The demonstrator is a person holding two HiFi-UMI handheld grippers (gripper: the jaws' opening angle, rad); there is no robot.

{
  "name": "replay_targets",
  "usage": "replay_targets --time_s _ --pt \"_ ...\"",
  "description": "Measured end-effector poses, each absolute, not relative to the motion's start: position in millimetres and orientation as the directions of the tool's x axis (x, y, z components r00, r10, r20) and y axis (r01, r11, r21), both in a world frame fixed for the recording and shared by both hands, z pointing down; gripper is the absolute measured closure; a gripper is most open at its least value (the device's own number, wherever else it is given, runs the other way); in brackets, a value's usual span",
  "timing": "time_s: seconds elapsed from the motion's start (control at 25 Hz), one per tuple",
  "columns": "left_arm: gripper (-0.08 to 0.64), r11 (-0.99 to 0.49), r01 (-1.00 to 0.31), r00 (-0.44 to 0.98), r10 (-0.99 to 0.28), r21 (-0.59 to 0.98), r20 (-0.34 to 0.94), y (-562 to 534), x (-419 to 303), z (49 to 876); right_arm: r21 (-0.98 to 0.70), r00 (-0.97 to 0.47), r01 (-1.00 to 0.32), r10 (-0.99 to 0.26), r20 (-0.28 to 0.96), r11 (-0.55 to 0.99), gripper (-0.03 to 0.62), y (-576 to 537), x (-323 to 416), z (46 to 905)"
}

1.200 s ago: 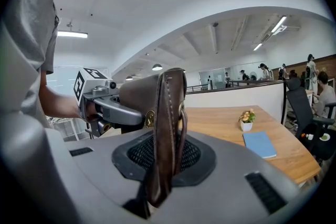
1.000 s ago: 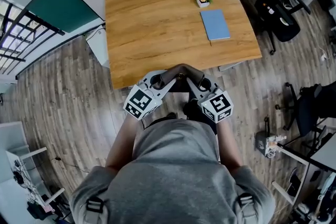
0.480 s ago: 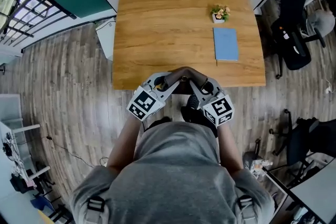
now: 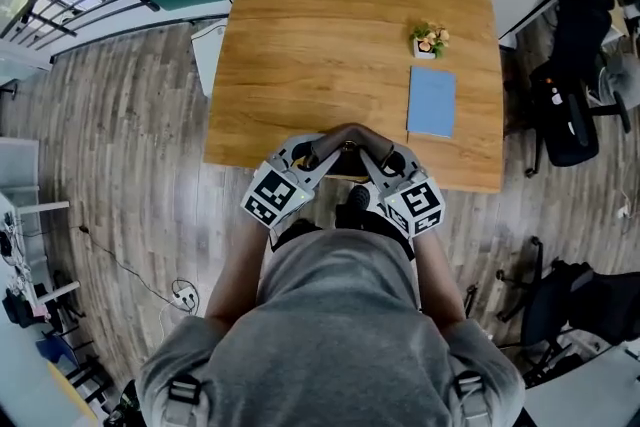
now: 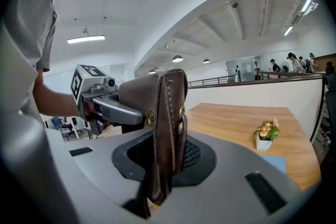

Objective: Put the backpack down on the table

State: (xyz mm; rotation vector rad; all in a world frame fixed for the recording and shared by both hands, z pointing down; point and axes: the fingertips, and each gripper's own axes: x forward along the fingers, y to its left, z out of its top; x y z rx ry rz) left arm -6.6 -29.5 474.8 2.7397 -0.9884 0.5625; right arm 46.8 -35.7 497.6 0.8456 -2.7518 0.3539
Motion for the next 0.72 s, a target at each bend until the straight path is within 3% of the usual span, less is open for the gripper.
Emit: replay_targets --time_s 0.72 --pt "0.482 -0.752 -0.659 0.695 -0.597 0.023 0.402 -70.8 8.9 475.7 -0.094 -0.796 -0.569 -0.518 0.315 0.817 0.525 -78.4 60.8 495.9"
